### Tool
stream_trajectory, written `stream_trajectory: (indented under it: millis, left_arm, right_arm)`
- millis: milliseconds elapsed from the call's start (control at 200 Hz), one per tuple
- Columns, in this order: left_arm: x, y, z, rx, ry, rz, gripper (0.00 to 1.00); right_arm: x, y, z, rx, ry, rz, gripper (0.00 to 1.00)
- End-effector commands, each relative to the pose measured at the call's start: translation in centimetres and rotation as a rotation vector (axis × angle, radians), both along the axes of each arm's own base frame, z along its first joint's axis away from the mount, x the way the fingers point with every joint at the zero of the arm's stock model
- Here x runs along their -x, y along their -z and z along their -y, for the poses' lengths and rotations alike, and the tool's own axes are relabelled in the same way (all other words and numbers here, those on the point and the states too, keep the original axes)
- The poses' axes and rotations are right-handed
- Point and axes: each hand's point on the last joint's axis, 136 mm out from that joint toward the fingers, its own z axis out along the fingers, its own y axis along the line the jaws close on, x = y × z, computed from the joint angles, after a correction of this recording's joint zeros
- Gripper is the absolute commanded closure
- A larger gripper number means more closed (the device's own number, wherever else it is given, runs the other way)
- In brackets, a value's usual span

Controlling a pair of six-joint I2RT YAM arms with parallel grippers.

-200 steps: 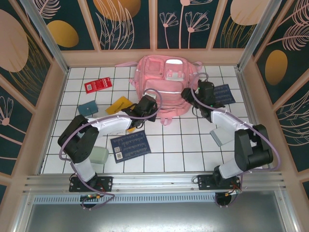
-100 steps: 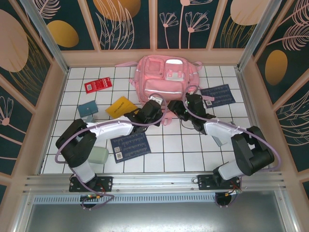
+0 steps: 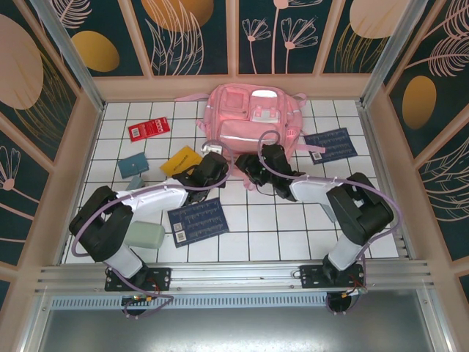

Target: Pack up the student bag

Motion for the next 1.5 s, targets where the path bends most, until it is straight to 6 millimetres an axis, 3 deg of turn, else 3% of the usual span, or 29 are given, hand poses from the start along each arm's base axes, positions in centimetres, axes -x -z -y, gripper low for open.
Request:
stream_trajectory:
  millis: [0, 250, 455, 520, 631, 751, 806, 1086, 1396, 1496]
  left_arm:
    - [0.2, -0.9, -0.3, 0.031, -0.016, 0.025, 0.88]
    - [0.6, -0.7, -0.2, 0.053, 0.002, 0.022, 0.88]
    - [0.8, -0.3, 0.4, 0.073, 0.024, 0.009, 0.88]
    - [0.9, -0.2, 0.6, 0.073, 0.038, 0.004, 0.88]
    - [0.9, -0.2, 0.9, 0.066, 0.063, 0.005, 0.85]
    - [0.9, -0.2, 1.6, 0.071, 0.106, 0.015, 0.78]
    - [0.8, -0.1, 2.0, 0.074, 0.124, 0.015, 0.68]
    - [-0.3, -0.6, 3.2, 0.138, 0.154, 0.019, 0.66]
    - [-0.8, -1.2, 5.9, 0.208, 0.26, 0.042, 0.65]
    - [-1.3, -1.1, 6.5, 0.226, 0.283, 0.042, 0.55]
  right_arm:
    - [-2.0, -1.4, -0.1, -0.04, 0.085, 0.032, 0.52]
    - [-4.5, -0.7, 2.1, -0.012, 0.229, 0.017, 0.5]
    - [-5.9, 1.0, 2.2, -0.035, 0.274, -0.047, 0.53]
    - [-6.1, 1.3, 2.1, -0.044, 0.279, -0.056, 0.63]
    - [-6.1, 1.2, 2.2, -0.037, 0.273, -0.044, 0.99]
    - [-5.9, -0.2, 2.4, -0.008, 0.249, 0.008, 1.0]
    - [-5.8, -1.1, 2.5, 0.01, 0.237, 0.037, 1.0]
    - [-4.8, -6.2, 3.8, 0.087, 0.204, 0.183, 1.0]
    - [-4.1, -7.9, 3.3, 0.075, 0.152, 0.22, 1.0]
    - [-3.9, -8.2, 3.2, 0.068, 0.144, 0.227, 1.0]
